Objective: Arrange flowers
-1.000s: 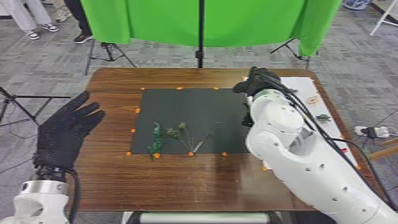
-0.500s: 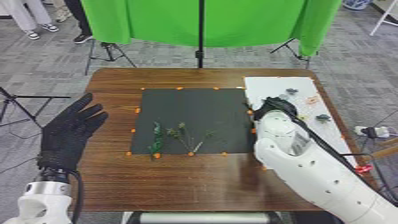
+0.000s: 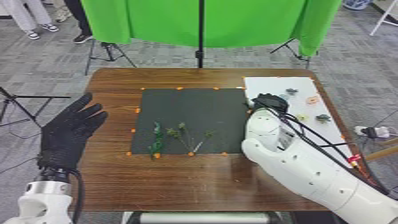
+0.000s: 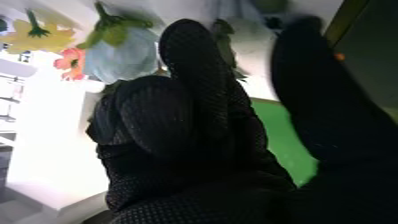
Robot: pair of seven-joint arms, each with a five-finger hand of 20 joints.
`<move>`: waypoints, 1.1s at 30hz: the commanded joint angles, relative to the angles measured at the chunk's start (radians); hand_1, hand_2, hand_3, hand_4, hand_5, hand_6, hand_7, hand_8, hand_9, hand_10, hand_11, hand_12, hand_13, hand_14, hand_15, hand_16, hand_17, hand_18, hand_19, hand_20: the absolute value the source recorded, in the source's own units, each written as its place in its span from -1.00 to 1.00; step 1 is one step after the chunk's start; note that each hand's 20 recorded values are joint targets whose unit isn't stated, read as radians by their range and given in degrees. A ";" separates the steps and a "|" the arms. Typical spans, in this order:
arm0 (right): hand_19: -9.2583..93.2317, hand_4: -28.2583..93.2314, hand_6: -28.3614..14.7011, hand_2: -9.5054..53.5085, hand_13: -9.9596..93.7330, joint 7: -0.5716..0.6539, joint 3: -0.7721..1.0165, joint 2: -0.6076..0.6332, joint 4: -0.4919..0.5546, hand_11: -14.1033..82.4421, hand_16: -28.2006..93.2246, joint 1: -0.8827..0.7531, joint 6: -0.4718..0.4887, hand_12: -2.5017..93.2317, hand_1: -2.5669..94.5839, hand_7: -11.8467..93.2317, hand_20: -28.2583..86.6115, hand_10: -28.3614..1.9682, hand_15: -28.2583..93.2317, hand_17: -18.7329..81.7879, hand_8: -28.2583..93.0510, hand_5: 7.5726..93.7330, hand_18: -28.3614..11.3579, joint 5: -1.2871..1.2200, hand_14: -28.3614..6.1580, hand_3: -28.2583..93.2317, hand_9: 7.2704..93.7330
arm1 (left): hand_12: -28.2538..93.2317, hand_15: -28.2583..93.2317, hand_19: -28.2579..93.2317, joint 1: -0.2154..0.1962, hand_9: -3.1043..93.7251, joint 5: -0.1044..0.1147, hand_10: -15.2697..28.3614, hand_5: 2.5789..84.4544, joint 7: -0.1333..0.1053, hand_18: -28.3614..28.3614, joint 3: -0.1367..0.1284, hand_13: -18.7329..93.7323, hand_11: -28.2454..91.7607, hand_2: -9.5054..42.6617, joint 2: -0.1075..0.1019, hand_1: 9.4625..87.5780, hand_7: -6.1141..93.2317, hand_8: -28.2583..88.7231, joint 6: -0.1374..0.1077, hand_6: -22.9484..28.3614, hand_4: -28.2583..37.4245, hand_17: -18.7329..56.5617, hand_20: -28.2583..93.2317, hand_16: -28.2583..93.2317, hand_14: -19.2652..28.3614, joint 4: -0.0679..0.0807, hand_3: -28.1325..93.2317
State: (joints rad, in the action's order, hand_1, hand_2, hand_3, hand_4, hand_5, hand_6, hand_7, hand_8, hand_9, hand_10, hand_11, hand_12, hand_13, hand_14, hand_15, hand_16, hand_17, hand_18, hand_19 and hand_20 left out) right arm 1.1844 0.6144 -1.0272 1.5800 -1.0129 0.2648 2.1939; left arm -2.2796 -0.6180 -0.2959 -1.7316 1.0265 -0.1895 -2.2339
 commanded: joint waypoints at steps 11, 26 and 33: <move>1.00 -1.00 0.22 -1.00 0.82 0.005 -0.027 0.084 -0.019 0.16 -0.21 -0.049 -0.313 -0.46 0.21 -0.41 0.41 0.24 0.73 0.25 -0.34 0.97 -0.84 0.025 0.25 0.67 1.00 | -0.35 0.35 0.33 -0.025 -0.17 0.005 0.66 -0.05 0.002 0.88 -0.012 -0.21 -0.07 -0.37 0.010 -0.60 -0.63 -0.67 -0.004 0.33 -0.80 -0.76 -0.31 -0.68 0.97 0.000 0.79; 1.00 -1.00 0.13 -1.00 0.81 -0.002 -0.026 0.133 0.100 0.26 -0.21 0.012 -0.504 -0.48 0.19 -0.40 0.52 0.14 0.81 0.26 -0.28 0.99 -0.89 0.096 0.22 0.75 1.00 | -0.35 0.35 0.34 -0.042 -0.17 0.010 0.65 -0.05 -0.022 0.88 -0.013 -0.21 -0.07 -0.36 0.000 -0.60 -0.63 -0.67 -0.011 0.33 -0.80 -0.76 -0.31 -0.68 0.96 -0.004 0.79; 1.00 -1.00 0.11 -1.00 0.83 -0.032 -0.008 0.112 0.197 0.30 -0.20 0.028 -0.514 -0.49 0.18 -0.39 0.55 0.14 0.82 0.27 -0.26 1.00 -0.94 0.144 0.21 0.79 1.00 | -0.35 0.35 0.34 -0.055 -0.17 0.021 0.65 -0.05 -0.050 0.88 -0.010 -0.21 -0.07 -0.36 -0.019 -0.60 -0.63 -0.67 -0.022 0.33 -0.80 -0.76 -0.32 -0.68 0.96 -0.006 0.79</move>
State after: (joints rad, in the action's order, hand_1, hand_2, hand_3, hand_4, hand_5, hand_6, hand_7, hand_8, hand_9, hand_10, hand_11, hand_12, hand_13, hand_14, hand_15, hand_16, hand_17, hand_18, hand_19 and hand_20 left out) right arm 1.1794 0.5876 -0.8944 1.6900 -1.0224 -0.2542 2.2824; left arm -2.3098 -0.6090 -0.3255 -1.7418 1.0212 -0.1944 -2.2365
